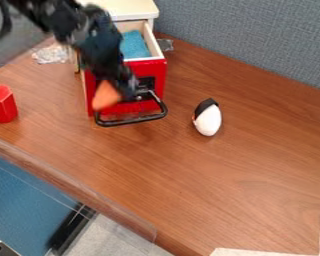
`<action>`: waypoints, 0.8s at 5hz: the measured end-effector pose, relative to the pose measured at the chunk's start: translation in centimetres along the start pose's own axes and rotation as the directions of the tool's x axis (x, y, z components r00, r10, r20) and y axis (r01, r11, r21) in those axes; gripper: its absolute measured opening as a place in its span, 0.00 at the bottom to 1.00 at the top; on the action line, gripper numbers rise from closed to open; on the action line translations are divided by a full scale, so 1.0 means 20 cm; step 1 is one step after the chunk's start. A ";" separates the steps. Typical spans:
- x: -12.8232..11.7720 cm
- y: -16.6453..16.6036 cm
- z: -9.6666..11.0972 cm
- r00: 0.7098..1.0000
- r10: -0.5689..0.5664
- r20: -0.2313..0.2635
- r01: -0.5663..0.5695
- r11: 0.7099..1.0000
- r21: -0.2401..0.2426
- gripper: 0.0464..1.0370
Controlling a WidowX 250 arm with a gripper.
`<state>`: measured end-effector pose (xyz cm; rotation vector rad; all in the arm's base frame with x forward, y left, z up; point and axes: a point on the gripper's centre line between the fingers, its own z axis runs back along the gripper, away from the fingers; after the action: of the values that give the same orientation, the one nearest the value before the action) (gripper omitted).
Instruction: Put the orange toy in the drawer
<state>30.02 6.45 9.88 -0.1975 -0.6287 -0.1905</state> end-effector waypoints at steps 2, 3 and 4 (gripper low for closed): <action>0.15 0.20 0.05 0.992 0.087 0.087 -0.082 0.995 -0.057 0.57; 0.19 0.29 0.03 0.988 0.115 0.099 -0.109 0.992 -0.062 0.57; 0.21 0.38 -0.05 0.984 0.145 0.101 -0.141 0.989 -0.042 0.57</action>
<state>35.64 12.97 10.56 -0.2861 -0.7125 -0.0525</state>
